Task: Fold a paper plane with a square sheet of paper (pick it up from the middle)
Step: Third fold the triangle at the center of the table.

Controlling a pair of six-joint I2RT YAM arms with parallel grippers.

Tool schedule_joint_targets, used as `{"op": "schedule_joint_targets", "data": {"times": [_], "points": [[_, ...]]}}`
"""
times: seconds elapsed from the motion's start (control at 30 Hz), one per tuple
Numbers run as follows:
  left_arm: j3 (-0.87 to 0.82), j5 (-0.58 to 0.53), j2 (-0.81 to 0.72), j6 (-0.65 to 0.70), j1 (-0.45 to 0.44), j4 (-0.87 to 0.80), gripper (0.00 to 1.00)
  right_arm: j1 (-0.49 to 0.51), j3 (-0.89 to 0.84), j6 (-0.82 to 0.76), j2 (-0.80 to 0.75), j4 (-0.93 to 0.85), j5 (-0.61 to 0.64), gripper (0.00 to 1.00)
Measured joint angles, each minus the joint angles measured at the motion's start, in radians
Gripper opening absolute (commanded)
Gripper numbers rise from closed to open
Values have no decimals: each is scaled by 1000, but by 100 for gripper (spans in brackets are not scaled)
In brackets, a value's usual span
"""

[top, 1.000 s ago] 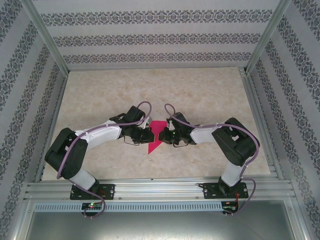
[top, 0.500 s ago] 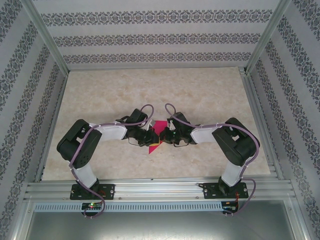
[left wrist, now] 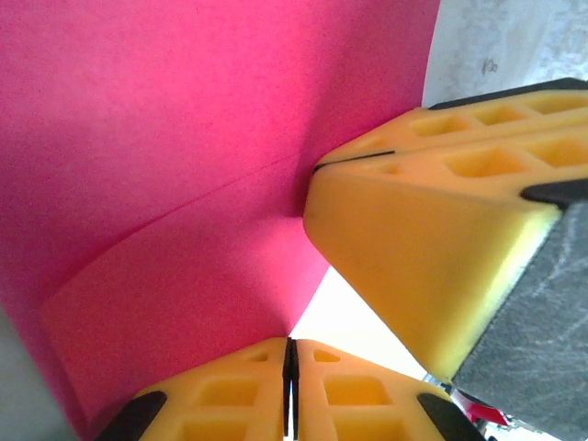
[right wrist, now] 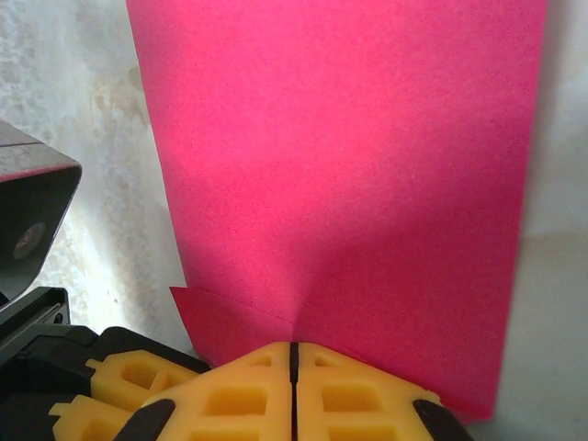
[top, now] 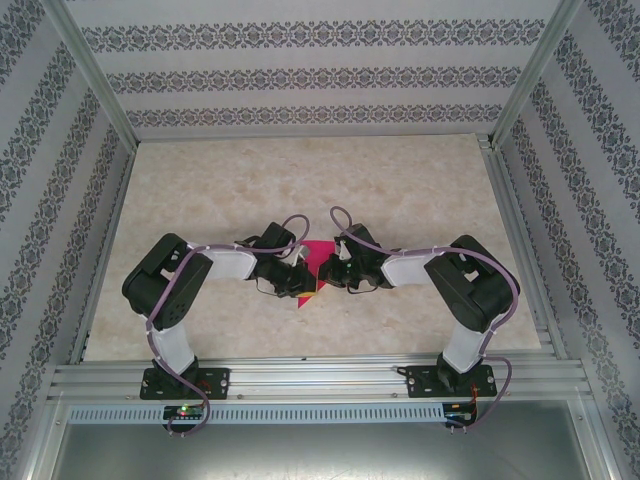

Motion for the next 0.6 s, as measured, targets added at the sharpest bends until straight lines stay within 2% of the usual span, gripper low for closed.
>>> {"op": "schedule_joint_targets", "data": {"times": [0.6], "points": [[-48, -59, -82, 100, -5, -100, 15, 1, 16, -4, 0, -34, 3, 7]]}}
